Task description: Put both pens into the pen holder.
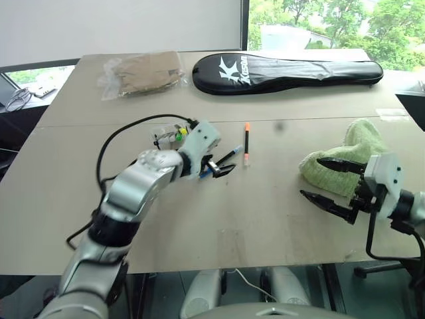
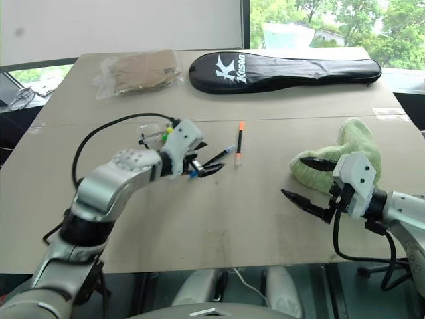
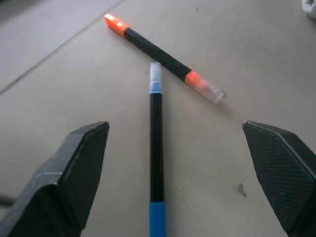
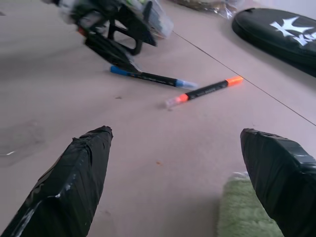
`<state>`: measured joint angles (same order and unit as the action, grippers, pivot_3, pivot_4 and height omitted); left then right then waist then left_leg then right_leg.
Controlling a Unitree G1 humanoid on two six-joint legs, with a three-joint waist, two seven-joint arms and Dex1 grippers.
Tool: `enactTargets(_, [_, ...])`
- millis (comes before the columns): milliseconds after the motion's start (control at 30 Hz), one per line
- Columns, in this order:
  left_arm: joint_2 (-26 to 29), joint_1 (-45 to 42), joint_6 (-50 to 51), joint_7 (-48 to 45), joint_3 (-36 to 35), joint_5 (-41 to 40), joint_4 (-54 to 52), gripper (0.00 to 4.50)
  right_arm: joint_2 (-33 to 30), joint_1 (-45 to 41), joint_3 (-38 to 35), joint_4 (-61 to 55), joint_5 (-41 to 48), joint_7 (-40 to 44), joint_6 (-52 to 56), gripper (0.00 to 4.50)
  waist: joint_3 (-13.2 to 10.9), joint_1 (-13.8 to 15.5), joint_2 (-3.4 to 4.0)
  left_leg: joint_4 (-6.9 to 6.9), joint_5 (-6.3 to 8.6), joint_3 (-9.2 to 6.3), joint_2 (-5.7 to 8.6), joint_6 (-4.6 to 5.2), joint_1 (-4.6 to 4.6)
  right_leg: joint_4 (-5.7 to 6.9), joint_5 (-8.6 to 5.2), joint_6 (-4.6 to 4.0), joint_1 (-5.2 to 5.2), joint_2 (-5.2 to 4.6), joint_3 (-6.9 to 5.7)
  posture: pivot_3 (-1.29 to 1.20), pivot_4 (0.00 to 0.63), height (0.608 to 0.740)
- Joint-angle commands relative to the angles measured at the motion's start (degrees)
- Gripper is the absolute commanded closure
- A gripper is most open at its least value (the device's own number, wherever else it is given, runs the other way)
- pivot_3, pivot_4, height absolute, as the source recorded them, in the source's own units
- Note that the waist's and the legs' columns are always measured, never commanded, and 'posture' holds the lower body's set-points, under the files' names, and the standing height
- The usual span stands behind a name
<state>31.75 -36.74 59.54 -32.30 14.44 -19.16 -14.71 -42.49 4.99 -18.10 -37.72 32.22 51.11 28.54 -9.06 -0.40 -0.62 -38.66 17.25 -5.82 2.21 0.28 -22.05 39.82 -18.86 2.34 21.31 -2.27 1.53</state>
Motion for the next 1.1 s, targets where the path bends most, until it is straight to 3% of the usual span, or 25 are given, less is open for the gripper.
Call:
enactTargets(33, [-3.44,-7.34,6.97,0.57,3.03,0.70,4.88,0.00,0.37,1.24,-0.11,-1.97,-2.09,-1.63,-3.55,0.09,-0.02,-0.59,-0.02,-0.02,0.00,0.04,0.00,0.00,0.00,0.01,0.00,0.00,0.00,0.00,0.05,0.00,0.150,0.740])
enactTargets(133, [-6.59,-13.10,10.63,2.29,4.12,1.95,10.59,0.00,1.18,3.62,0.18,-3.25,-2.87,-2.93,-4.42,0.09,-0.03,-0.59,-0.04,-0.01,-0.01,0.03,-0.04,-0.02,0.02,0.03,0.00,0.00,0.03,0.04,0.08,0.00,0.150,0.740])
enactTargets(233, [-6.59,-18.94,12.56,2.03,9.75,5.15,16.48,0.00,1.87,6.77,-1.10,-5.23,-2.39,-3.55,-5.06,0.09,-0.04,-0.44,-0.05,0.00,-0.01,-0.04,-0.09,-0.02,0.00,0.05,0.00,-0.01,0.04,0.04,0.08,0.00,0.150,0.740])
enactTargets(333, [-5.95,-22.71,11.45,-1.63,10.38,4.92,21.74,0.00,2.19,11.60,-5.15,-8.33,-0.31,-1.63,-7.16,0.09,-0.05,-0.37,-0.06,0.00,-0.01,0.01,-0.04,-0.02,-0.04,0.04,0.00,0.00,0.08,0.05,0.10,0.00,0.150,0.740])
enactTargets(533, [-2.25,-23.62,10.29,-8.68,15.08,5.30,22.66,0.00,2.31,14.66,-6.41,-8.95,-0.37,-1.62,-9.26,0.09,-0.05,-0.44,-0.07,-0.01,-0.02,0.04,-0.05,-0.04,-0.02,0.06,0.00,0.00,0.12,0.01,0.16,0.00,0.150,0.740])
enactTargets(733, [-4.65,-24.39,4.48,-9.14,18.17,9.74,31.39,0.00,2.37,14.77,-4.33,-9.10,-1.23,-2.99,-9.72,0.09,-0.05,-0.20,-0.07,-0.05,-0.02,-0.01,-0.03,-0.04,-0.07,0.05,0.00,0.00,0.12,0.00,0.25,0.00,0.150,0.740])
enactTargets(867, [-6.86,-25.16,1.49,-10.07,18.66,12.31,37.40,1.18,1.91,15.06,-4.32,-9.18,-1.57,-3.14,-9.94,0.00,-0.03,-0.03,-0.05,-0.14,-0.02,-0.06,0.00,-0.04,0.04,0.06,0.00,0.00,-0.03,0.00,0.22,0.00,0.150,0.740])
enactTargets(933, [-7.51,-25.13,0.89,-10.95,18.45,12.94,38.59,2.30,1.71,15.40,-4.38,-9.09,-2.18,-2.96,-10.36,0.00,-0.02,-0.06,-0.05,-0.23,-0.02,-0.10,0.00,-0.03,0.10,0.07,-0.01,0.01,-0.15,0.00,0.18,0.00,0.150,0.740])
enactTargets(1000, [-7.63,-24.79,0.77,-11.80,18.15,13.32,38.31,3.10,1.77,15.53,-4.44,-8.98,-2.41,-3.02,-10.57,0.00,-0.02,-0.08,-0.04,-0.27,-0.01,-0.11,0.01,-0.03,0.12,0.08,0.00,0.01,-0.19,0.00,0.18,0.00,0.150,0.740])
enactTargets(1033, [-7.58,-24.49,0.78,-12.11,17.79,13.31,37.60,3.26,1.79,15.59,-4.46,-8.89,-2.47,-3.01,-10.63,0.00,-0.02,-0.13,-0.04,-0.28,-0.01,-0.11,0.01,-0.03,0.12,0.08,-0.01,0.01,-0.20,0.00,0.18,0.00,0.150,0.740])
enactTargets(1067, [-7.23,-24.12,1.67,-12.77,17.14,12.69,35.67,3.90,1.83,15.62,-4.52,-8.78,-2.49,-3.02,-10.66,0.00,-0.01,-0.24,-0.04,-0.29,-0.01,-0.11,0.01,-0.03,0.12,0.08,-0.01,0.01,-0.20,0.00,0.18,0.00,0.150,0.740])
enactTargets(1100, [-6.60,-23.42,2.05,-13.48,16.33,12.16,32.87,4.14,1.98,15.67,-4.63,-8.69,-2.25,-3.07,-10.65,0.00,-0.01,-0.25,-0.04,-0.29,-0.01,-0.15,0.00,-0.03,0.11,0.10,0.00,0.01,-0.20,-0.01,0.16,0.00,0.150,0.740])
